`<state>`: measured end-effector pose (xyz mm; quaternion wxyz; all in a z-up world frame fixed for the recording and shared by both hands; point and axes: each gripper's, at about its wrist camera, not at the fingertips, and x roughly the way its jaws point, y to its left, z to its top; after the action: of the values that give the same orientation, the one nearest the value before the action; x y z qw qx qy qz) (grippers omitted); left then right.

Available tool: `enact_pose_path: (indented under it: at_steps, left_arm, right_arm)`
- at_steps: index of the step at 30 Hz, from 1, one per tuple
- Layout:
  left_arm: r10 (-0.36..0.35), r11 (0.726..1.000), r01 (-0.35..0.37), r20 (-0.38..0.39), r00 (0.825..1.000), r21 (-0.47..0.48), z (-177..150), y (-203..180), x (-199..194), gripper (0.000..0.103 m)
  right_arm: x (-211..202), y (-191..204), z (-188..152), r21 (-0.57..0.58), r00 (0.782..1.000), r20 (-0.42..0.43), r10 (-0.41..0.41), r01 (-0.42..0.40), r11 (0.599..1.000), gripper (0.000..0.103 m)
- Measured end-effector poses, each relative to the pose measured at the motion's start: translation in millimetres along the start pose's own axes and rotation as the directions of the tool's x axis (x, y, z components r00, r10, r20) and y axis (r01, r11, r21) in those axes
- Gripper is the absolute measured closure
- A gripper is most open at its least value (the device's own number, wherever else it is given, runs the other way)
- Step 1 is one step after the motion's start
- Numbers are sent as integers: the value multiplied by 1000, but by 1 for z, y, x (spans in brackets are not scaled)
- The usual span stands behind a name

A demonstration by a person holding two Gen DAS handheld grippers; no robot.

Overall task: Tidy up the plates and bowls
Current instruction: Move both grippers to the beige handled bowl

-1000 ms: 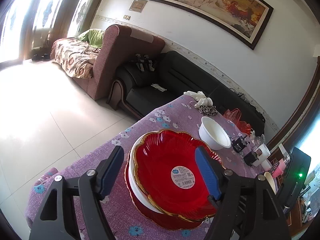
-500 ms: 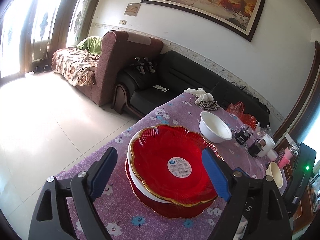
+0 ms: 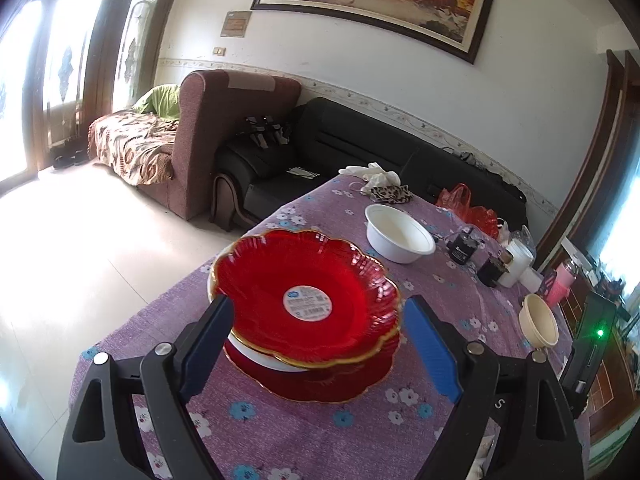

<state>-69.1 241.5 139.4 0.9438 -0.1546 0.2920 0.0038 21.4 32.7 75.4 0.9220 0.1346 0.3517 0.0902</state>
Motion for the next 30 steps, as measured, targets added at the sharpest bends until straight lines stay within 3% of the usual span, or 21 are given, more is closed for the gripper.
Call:
enact_pose_path:
  at_steps: [11,19,25,30]
  left_arm:
    - [-43,993,47,-31,999,110,-20,-52,-2,17]
    - [-73,980,87,-87,994,178,-37,-87,7,17]
    - [-91,972,116,-129,987,202,-48,-101,15,17]
    - [-96,968,129,-156,983,214,-52,-107,22,17]
  right_arm:
    - [-29,-61,-6,88,999,25,-42,40,995,27]
    - [-62,-115,-5,124,990,63,-123,114,986,27]
    - [-100,-171,-3,174,968,94,-233,215,961,27]
    - [-139,-233,0,232,918,118,-378,344,910,27]
